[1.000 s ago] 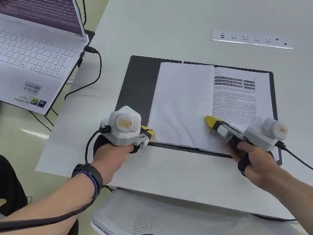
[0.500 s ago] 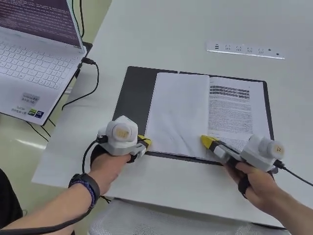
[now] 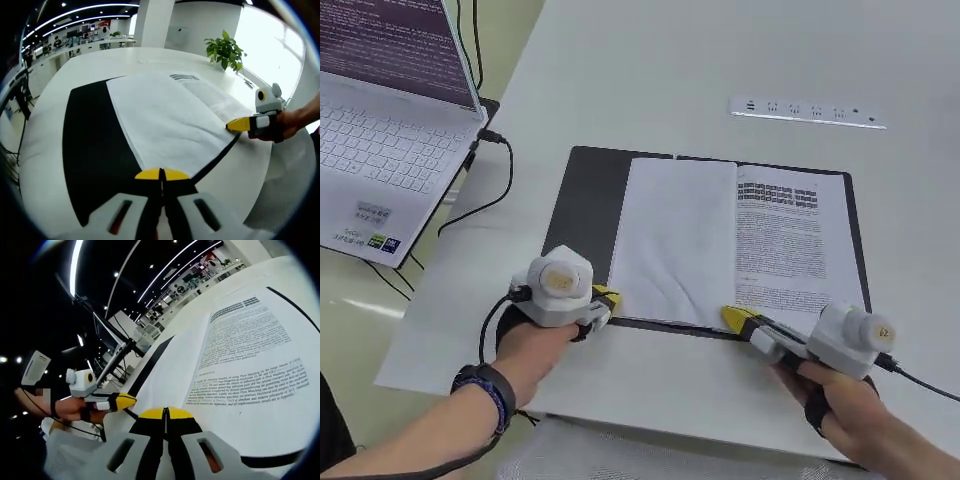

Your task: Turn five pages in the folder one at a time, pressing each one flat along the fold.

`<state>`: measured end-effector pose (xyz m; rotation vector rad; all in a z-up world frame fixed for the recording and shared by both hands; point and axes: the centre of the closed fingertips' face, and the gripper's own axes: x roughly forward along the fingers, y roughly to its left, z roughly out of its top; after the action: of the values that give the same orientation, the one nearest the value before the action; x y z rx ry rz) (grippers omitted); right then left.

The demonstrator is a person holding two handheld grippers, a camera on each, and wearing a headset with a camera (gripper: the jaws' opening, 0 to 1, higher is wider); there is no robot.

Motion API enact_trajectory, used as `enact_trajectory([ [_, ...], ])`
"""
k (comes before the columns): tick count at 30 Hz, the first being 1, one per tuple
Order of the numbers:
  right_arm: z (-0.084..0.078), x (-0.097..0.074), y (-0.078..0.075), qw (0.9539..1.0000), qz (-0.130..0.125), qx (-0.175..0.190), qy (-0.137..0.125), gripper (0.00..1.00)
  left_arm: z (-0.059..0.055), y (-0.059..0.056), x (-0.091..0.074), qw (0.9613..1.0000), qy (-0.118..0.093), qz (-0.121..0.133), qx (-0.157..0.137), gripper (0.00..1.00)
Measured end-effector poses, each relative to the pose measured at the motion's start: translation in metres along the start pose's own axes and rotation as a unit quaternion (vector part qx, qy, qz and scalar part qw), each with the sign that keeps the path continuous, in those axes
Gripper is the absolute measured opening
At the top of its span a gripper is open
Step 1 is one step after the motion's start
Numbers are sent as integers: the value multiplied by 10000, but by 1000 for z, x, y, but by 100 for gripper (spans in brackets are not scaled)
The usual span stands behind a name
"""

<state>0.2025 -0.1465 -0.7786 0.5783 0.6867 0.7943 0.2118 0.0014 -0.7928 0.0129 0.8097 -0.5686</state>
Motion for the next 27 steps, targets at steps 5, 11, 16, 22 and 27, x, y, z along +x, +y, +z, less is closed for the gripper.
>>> enact_trajectory([
  [5, -3, -2, 0, 10000, -29, 6, 42, 0, 1, -1, 0, 10000, 23, 43, 15, 0],
  [11, -4, -2, -1, 9998, -172, 23, 99, 0, 1, 0, -1, 9996, 89, 136, -242, 0],
  [16, -4, -2, -1, 9995, -237, 32, 194, 0, 1, -1, 0, 9997, 125, 175, -123, 0],
  [22, 4, -7, -2, 9990, -356, -95, 252, 3, 5, -6, -2, 9990, 74, 151, -418, 6],
  [27, 17, -15, 3, 9986, -301, -371, 236, 15, 12, -15, -7, 9998, -11, 92, -199, 13],
])
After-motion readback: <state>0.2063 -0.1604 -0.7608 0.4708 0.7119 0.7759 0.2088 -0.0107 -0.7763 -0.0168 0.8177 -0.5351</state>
